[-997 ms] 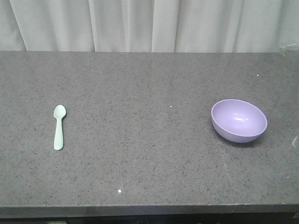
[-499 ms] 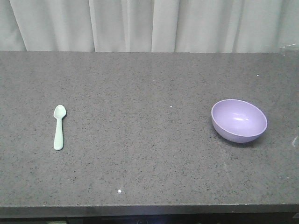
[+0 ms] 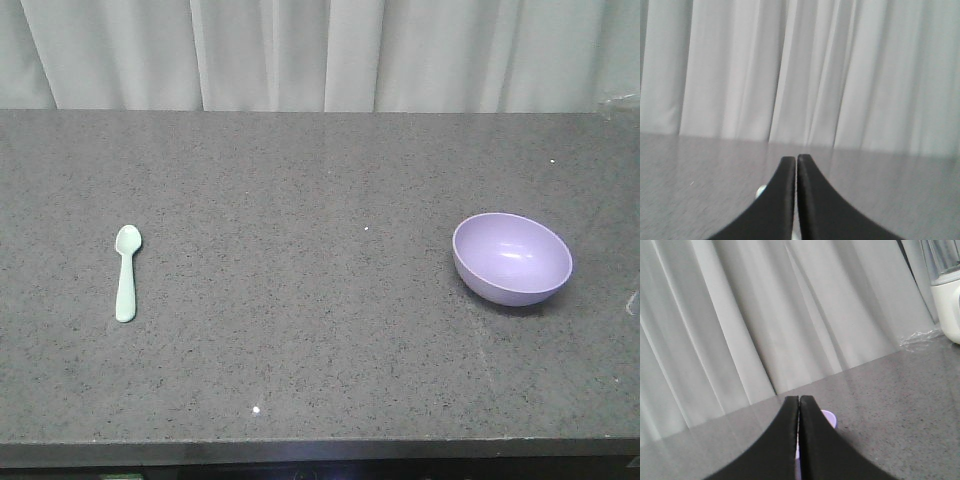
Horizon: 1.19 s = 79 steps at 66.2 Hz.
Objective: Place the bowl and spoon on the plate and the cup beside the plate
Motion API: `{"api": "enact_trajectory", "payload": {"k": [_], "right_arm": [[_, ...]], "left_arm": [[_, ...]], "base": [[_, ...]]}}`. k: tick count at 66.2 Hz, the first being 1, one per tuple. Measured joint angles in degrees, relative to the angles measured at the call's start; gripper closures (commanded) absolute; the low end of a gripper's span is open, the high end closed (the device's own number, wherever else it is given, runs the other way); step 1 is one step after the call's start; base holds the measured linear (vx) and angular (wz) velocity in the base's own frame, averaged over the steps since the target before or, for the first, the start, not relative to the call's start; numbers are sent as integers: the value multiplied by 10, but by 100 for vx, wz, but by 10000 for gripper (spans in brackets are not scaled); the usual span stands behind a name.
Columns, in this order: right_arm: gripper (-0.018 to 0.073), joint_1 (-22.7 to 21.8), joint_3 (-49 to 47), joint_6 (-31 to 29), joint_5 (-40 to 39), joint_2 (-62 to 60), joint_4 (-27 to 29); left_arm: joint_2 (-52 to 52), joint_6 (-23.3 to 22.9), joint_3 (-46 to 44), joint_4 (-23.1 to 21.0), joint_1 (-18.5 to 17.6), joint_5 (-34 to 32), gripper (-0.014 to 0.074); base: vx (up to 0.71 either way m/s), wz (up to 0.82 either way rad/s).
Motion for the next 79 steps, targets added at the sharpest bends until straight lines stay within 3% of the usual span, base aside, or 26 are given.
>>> {"api": "enact_trajectory", "payload": {"k": [8, 16, 21, 25, 37, 48, 57, 63, 71, 79], "right_arm": [[562, 0, 0, 27, -11, 0, 13], [562, 0, -28, 42, 13, 0, 13], [562, 0, -77, 44, 40, 19, 7], [561, 0, -135, 44, 74, 54, -13], [515, 0, -296, 18, 145, 194, -81], [330, 0, -370, -28, 147, 306, -89], [123, 0, -377, -33, 141, 352, -89], [48, 0, -377, -33, 137, 364, -89], [27, 0, -377, -33, 133, 366, -89], [27, 0, -377, -33, 132, 366, -89]], "left_arm": [[0, -86, 0, -8, 0, -102, 603], [0, -170, 0, -10, 0, -156, 603], [0, -224, -6, -7, 0, -147, 603], [0, -246, -33, 2, 0, -101, 603], [49, -256, -178, 91, 0, 88, 601], [142, -256, -317, 137, 0, 212, 568], [200, -256, -376, 135, 0, 228, 472], [213, -256, -384, 119, 0, 215, 386], [215, -257, -384, 87, 0, 197, 302], [228, -256, -389, 85, 0, 194, 242]], "base": [[0, 0], [0, 0], [0, 0], [0, 0], [0, 0], [0, 0], [0, 0], [0, 0], [0, 0], [0, 0]]}}
